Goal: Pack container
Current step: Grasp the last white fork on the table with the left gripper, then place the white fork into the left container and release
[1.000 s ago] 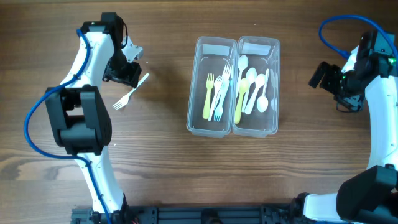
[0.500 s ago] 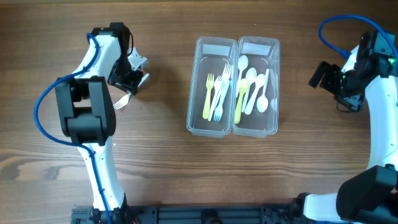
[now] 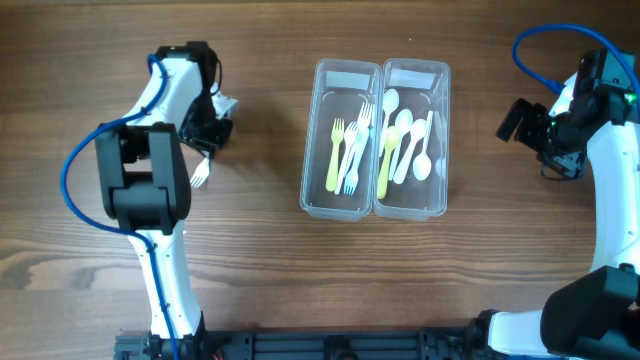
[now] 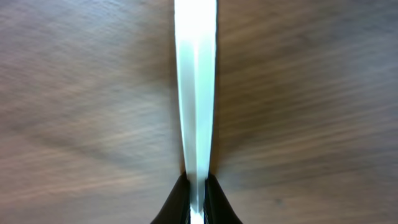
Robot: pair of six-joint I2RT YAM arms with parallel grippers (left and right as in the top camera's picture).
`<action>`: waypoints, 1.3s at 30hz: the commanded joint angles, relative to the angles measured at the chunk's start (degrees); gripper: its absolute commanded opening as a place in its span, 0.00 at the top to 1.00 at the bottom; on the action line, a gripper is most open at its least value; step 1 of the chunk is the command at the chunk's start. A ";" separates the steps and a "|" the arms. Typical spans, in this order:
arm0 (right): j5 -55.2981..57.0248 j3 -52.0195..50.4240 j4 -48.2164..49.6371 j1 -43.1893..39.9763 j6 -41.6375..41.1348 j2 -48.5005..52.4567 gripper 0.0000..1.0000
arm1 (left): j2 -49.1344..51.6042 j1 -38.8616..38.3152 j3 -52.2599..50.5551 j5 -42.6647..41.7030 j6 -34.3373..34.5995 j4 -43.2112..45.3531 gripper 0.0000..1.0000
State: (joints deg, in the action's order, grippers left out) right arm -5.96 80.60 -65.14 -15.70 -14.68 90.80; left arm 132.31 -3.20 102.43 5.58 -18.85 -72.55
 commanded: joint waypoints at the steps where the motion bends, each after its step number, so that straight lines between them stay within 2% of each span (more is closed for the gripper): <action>1: 0.17 -0.48 0.07 0.09 1.09 0.39 0.00 | -5.20 -4.46 2.91 1.29 5.46 -2.51 0.96; 5: 0.17 -0.48 0.07 0.09 1.03 0.39 0.00 | -11.39 -11.06 8.00 0.94 9.40 -4.02 0.96; 9: 0.15 -0.48 0.13 0.09 1.03 0.39 0.00 | -16.90 -17.20 8.92 -0.94 14.29 -0.52 0.96; 12: 0.15 -0.48 0.13 0.09 1.01 0.39 0.00 | -19.10 -21.00 8.92 -5.77 18.51 0.87 0.96; 17: 0.15 -0.48 0.17 0.09 1.03 0.39 0.00 | -19.06 -25.73 8.90 -13.77 25.81 3.06 0.96; 23: -0.07 -0.48 1.38 0.09 1.01 0.39 0.00 | -17.79 -29.20 8.87 -13.68 29.94 5.92 0.94; 29: -3.89 -0.48 4.81 0.09 0.98 0.39 0.00 | -13.25 -29.33 8.83 -13.77 31.45 5.92 0.93; 30: -4.92 -0.48 5.55 0.09 0.96 0.39 0.00 | -12.46 -29.38 8.83 -14.03 31.65 5.90 0.89; 33: -5.73 -0.48 7.61 0.09 0.98 0.39 0.00 | -11.08 -29.38 8.83 -15.82 31.78 5.86 0.56; 34: -5.73 -0.48 8.26 0.09 0.98 0.39 0.00 | -11.08 -29.38 8.83 -15.85 31.76 5.84 0.35; 36: -5.73 -0.48 9.99 0.09 0.96 0.44 0.00 | -11.23 -29.35 8.94 -16.09 31.74 5.95 0.36; 38: -5.77 -0.48 12.11 0.09 0.50 0.85 0.00 | -12.26 -29.00 9.31 -16.06 31.74 5.68 0.44; 39: -6.05 -0.48 13.22 0.11 0.55 1.40 0.05 | -13.27 -28.63 9.77 -16.09 31.76 5.27 0.48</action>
State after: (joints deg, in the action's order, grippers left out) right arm -10.52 80.60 -53.80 -15.70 -14.70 90.83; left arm 121.34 -32.62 111.09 -8.99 12.71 -66.78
